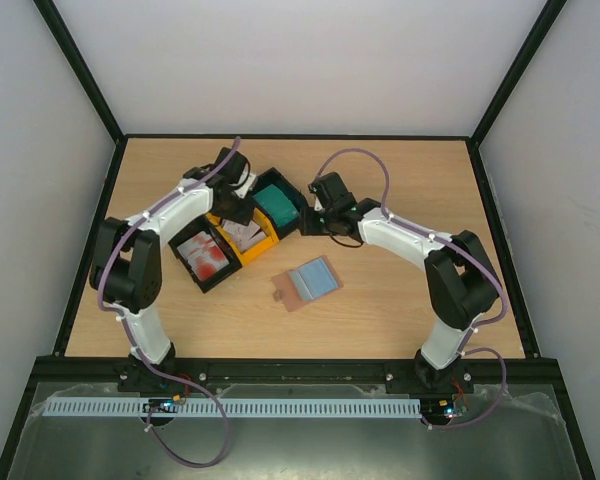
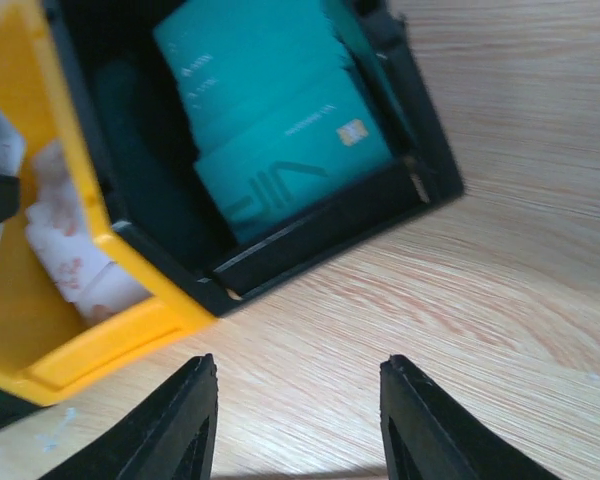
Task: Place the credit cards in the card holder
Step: Pick up the credit card from the storage box.
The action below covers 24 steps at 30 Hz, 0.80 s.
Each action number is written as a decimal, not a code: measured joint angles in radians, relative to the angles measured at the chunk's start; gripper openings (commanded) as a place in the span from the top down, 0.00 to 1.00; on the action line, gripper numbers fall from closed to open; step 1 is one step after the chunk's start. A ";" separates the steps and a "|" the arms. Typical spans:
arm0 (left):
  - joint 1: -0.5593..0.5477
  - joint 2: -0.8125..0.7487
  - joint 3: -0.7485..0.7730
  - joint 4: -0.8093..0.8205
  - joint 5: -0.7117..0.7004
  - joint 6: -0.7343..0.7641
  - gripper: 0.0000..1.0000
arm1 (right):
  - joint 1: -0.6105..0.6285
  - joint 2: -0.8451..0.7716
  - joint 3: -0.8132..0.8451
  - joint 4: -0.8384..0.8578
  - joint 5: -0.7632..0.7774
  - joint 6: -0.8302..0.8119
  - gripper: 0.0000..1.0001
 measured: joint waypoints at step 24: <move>0.071 -0.331 -0.236 0.140 0.207 -0.523 0.51 | 0.129 0.015 -0.041 0.483 -0.394 0.294 0.39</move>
